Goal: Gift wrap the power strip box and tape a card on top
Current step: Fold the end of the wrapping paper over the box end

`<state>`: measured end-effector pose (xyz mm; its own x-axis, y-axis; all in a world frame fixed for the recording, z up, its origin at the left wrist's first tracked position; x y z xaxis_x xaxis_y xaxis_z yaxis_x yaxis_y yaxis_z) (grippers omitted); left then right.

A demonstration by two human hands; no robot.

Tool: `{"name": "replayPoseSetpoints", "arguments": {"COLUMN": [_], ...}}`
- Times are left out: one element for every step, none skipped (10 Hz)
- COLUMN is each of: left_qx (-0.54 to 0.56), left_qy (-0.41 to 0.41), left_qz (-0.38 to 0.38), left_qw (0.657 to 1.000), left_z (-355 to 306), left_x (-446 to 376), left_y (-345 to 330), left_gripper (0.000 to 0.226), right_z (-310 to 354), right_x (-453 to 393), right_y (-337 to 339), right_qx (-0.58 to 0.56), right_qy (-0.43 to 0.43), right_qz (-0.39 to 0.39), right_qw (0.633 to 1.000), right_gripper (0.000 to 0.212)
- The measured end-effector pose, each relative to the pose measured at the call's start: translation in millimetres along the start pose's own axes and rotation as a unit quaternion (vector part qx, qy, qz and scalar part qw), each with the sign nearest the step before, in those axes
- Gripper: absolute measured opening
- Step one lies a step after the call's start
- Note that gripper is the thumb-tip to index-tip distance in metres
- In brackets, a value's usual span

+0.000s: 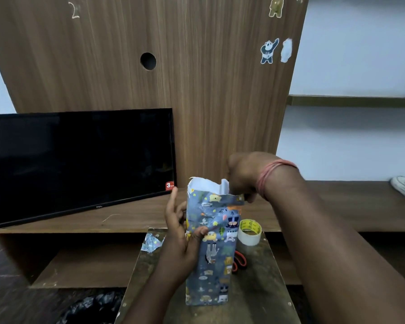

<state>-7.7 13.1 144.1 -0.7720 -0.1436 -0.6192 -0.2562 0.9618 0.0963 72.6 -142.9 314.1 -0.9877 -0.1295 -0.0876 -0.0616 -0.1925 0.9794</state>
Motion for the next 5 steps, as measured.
{"name": "replayPoseSetpoints", "arguments": {"left_qx": [-0.043, -0.121, -0.149, -0.18, -0.207], "left_qy": [0.07, 0.056, 0.102, 0.114, 0.111], "left_qz": [0.045, 0.062, 0.068, 0.066, 0.064], "left_qw": [0.996, 0.989, 0.981, 0.975, 0.97], "left_z": [-10.4, -10.1, -14.0, -20.2, -26.2], "left_x": [-12.5, -21.7, -30.9, -32.0, -32.9], "left_y": [5.6, 4.0, 0.7, -1.0, 0.6], "left_gripper": [0.096, 0.085, 0.072, 0.068, 0.064], "right_z": [3.3, 3.8, 6.2, 6.5, 1.1], "right_x": [3.5, 11.7, 12.0, 15.3, 14.6], "right_y": [0.7, 10.5, 18.3, 26.2, 31.4], "right_qx": [0.004, 0.014, 0.063, 0.039, -0.01], "right_qy": [0.003, 0.022, 0.013, 0.033, 0.043], "right_qz": [-0.008, -0.055, -0.067, -0.043, -0.061], "right_qw": [1.0, 0.998, 0.996, 0.998, 0.997], "right_gripper": [0.027, 0.028, 0.018, 0.015, 0.019]}}
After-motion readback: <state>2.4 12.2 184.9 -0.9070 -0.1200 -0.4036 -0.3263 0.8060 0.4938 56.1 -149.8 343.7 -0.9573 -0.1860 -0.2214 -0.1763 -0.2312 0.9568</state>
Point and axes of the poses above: each hand's wrist, its own x-axis away from the middle knuckle, its own y-axis out of the back of the hand, z = x × y, the point moved 2 cm from there along -x, towards the middle knuckle, and after that the axes turned 8 degrees about -z, right-handed, at the moved point
